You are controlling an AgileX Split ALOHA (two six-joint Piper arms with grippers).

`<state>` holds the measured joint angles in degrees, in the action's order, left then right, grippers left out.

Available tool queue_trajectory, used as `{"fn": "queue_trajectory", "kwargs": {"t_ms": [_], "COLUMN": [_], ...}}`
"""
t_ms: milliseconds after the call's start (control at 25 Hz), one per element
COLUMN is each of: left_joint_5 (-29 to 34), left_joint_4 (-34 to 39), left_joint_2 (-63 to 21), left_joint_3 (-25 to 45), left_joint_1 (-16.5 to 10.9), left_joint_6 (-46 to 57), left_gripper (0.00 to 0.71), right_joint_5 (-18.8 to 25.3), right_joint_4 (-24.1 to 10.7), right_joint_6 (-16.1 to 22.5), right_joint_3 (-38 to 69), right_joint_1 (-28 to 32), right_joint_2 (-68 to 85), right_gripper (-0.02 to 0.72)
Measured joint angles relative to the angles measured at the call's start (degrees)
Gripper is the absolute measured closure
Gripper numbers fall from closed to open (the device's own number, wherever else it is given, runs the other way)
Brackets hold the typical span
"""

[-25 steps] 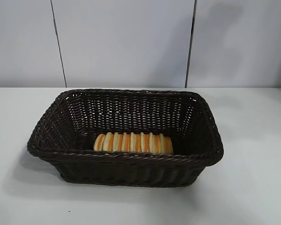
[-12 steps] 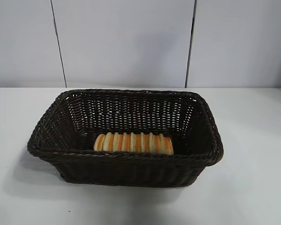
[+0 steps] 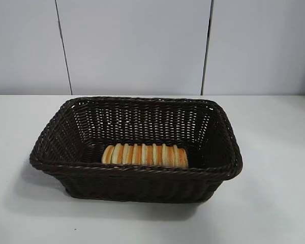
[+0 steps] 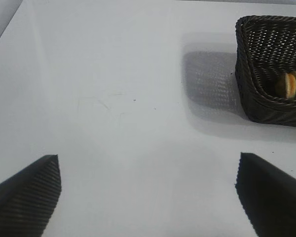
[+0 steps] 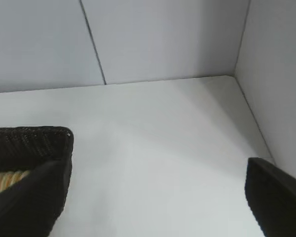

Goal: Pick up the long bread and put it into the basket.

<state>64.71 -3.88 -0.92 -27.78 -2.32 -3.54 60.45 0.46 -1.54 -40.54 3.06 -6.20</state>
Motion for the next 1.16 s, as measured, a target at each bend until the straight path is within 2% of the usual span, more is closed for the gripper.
{"fn": "queue_trajectory", "kwargs": {"t_ms": [160,280,480,1160], "left_joint_5": [0.0,0.0,0.0,0.0], "left_joint_4": [0.0,0.0,0.0,0.0], "left_joint_2": [0.0,0.0,0.0,0.0], "left_joint_3": [0.0,0.0,0.0,0.2], "left_joint_1": [0.0,0.0,0.0,0.0], "left_joint_6": [0.0,0.0,0.0,0.0], "left_gripper": [0.015,0.015,0.015,0.014], "right_joint_5": [0.2,1.8,2.0,1.6], "right_joint_4": [0.0,0.0,0.0,0.0], "right_joint_6": [0.0,0.0,0.0,0.0], "right_joint_3": [6.6,9.3,13.0,13.6], "right_joint_1": [0.0,0.0,0.0,0.0], "right_joint_2": [7.1,7.3,7.3,7.3], "right_gripper": [0.009,0.009,0.009,0.009]}}
